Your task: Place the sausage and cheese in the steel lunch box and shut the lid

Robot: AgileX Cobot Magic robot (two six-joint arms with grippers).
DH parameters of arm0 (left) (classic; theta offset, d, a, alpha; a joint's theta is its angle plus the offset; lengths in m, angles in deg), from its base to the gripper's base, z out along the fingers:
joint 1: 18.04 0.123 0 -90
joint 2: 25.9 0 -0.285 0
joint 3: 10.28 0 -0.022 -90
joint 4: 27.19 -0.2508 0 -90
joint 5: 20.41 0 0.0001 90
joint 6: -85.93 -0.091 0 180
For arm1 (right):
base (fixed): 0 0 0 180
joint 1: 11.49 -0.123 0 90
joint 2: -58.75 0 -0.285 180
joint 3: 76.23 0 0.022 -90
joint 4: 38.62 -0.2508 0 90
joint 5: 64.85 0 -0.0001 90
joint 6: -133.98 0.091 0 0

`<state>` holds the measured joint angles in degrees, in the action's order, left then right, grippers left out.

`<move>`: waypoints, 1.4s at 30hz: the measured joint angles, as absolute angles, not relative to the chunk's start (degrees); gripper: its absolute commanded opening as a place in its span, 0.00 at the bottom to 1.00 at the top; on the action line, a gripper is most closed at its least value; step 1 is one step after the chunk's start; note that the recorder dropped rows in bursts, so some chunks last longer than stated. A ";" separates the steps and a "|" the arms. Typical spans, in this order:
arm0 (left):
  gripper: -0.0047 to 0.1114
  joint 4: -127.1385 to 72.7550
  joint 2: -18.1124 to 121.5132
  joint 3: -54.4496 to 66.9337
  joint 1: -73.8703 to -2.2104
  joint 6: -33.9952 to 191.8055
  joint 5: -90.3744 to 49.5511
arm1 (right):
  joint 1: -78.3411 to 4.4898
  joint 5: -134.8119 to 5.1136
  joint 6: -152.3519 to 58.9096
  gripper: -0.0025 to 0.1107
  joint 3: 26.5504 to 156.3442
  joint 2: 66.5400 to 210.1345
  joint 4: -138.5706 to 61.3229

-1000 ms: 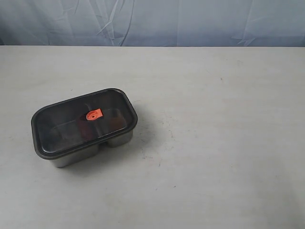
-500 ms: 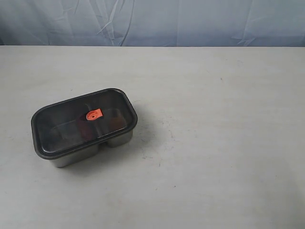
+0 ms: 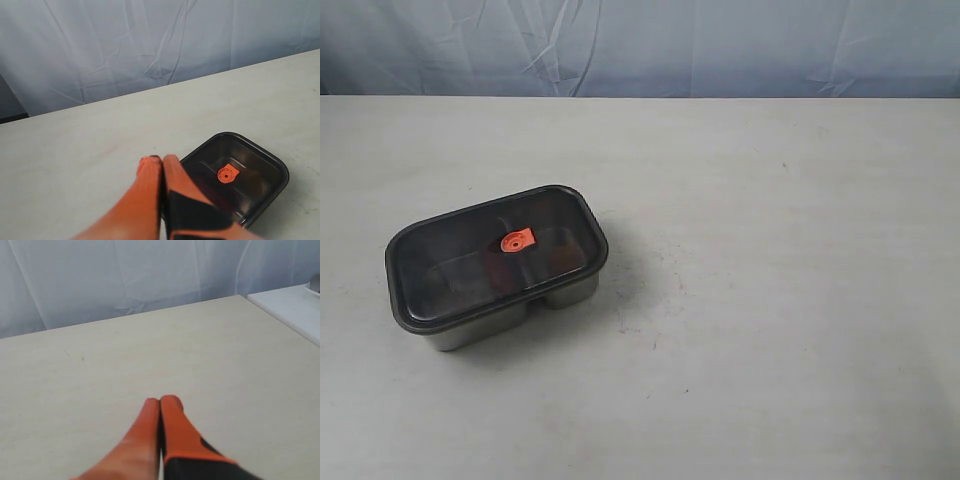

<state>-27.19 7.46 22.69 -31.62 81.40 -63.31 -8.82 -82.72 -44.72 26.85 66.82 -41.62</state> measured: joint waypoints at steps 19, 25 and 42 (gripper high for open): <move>0.04 -26.13 -2.31 39.27 -31.62 81.40 -54.71 | -8.82 -82.60 -44.67 0.01 26.67 66.82 -41.73; 0.04 -24.55 -3.29 51.75 -31.62 81.30 -46.11 | -8.82 -82.83 -44.56 0.01 26.67 66.82 -41.73; 0.04 -20.64 -9.32 66.74 -23.79 81.19 -31.85 | -8.82 -82.93 -44.56 0.01 26.67 66.82 -41.73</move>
<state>-20.64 -9.32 66.74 -23.79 81.19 -31.85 -8.82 -82.93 -44.56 26.67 66.82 -41.73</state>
